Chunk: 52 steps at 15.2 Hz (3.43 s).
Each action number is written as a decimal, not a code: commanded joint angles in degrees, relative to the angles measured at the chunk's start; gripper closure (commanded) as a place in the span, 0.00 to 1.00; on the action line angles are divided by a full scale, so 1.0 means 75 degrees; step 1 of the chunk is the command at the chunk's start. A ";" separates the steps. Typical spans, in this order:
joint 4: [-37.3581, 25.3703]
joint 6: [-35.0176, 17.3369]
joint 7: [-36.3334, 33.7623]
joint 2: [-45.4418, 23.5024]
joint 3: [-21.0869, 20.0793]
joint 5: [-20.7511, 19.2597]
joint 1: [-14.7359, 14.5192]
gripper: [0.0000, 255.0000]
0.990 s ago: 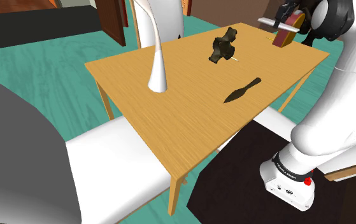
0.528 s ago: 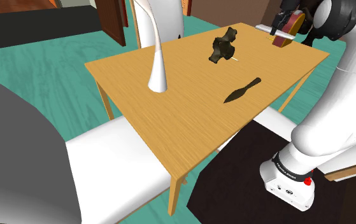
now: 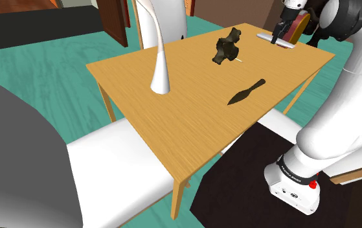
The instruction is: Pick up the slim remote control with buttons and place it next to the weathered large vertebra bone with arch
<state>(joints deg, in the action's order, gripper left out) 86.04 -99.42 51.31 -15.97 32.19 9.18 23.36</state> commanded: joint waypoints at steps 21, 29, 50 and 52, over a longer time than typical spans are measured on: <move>0.1850 -0.2125 0.0210 -0.0329 -0.0129 0.0264 -0.0060 1.00; 0.2270 -0.2819 0.0362 -0.0652 -0.0224 0.0491 -0.0005 1.00; 0.2290 -0.2858 0.0376 -0.0674 -0.0229 0.0507 0.0001 0.00; 0.2074 -0.2476 0.0289 -0.0480 -0.0168 0.0372 -0.0034 0.00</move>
<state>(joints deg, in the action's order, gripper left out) 102.19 -119.40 53.82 -20.43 30.67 12.54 23.28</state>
